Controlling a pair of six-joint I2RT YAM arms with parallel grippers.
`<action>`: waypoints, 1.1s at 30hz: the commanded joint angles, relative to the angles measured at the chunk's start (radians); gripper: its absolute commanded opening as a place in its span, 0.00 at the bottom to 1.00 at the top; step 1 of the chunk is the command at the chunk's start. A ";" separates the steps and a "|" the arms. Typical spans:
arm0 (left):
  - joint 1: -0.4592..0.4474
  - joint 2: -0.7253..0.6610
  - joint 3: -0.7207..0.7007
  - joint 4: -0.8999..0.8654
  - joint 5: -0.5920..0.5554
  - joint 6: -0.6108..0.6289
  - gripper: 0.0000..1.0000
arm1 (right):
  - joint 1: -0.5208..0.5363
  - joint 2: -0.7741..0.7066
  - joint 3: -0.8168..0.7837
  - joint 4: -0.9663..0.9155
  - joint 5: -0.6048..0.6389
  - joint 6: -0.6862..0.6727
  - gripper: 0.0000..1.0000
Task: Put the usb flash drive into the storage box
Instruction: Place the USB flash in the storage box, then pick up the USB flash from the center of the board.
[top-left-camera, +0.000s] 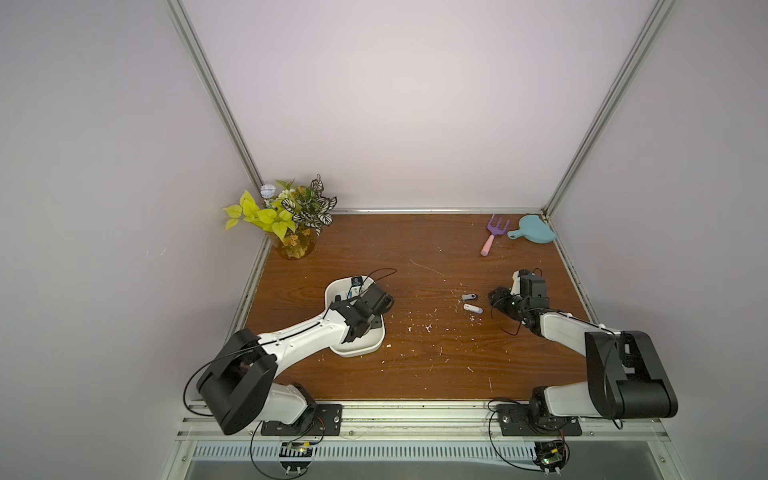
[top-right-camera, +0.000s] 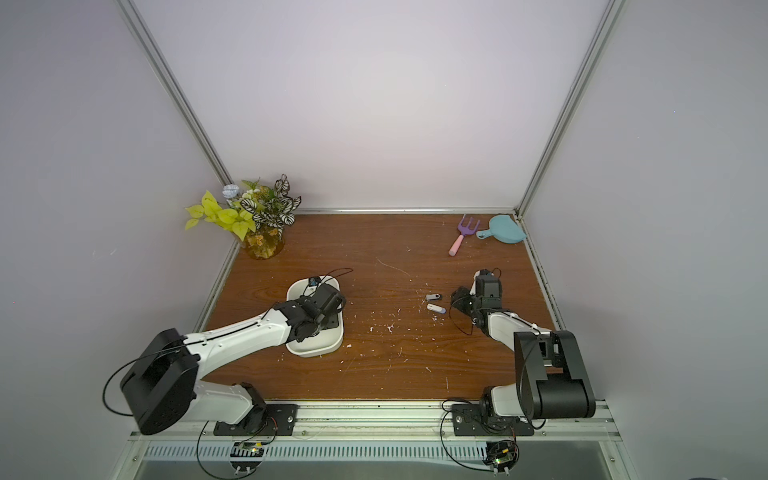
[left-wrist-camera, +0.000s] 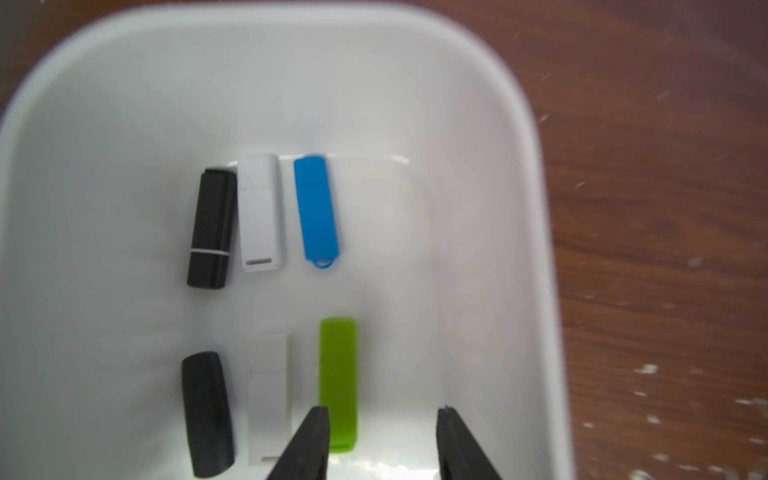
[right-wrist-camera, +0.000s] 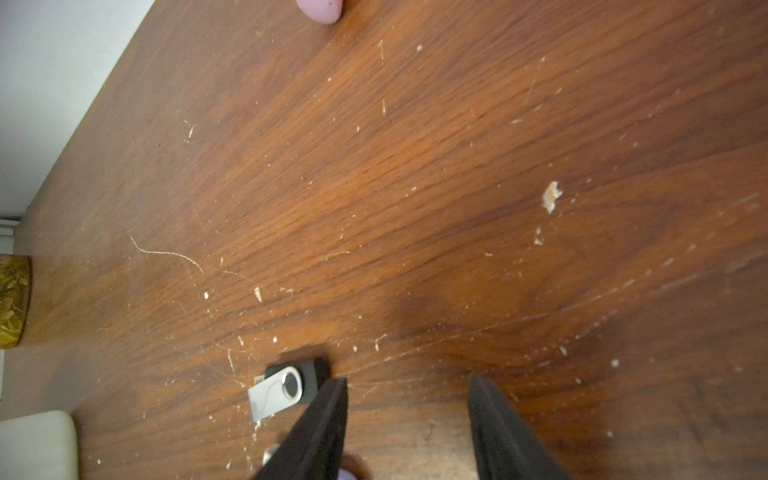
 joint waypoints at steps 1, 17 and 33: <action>0.010 -0.128 0.055 -0.072 0.054 0.076 0.46 | 0.011 0.003 0.068 -0.067 0.020 -0.028 0.55; 0.011 -0.412 0.049 -0.278 0.019 0.268 0.55 | 0.202 0.161 0.327 -0.310 0.128 -0.044 0.72; 0.011 -0.450 0.019 -0.272 -0.012 0.264 0.56 | 0.268 0.145 0.251 -0.285 0.072 0.055 0.66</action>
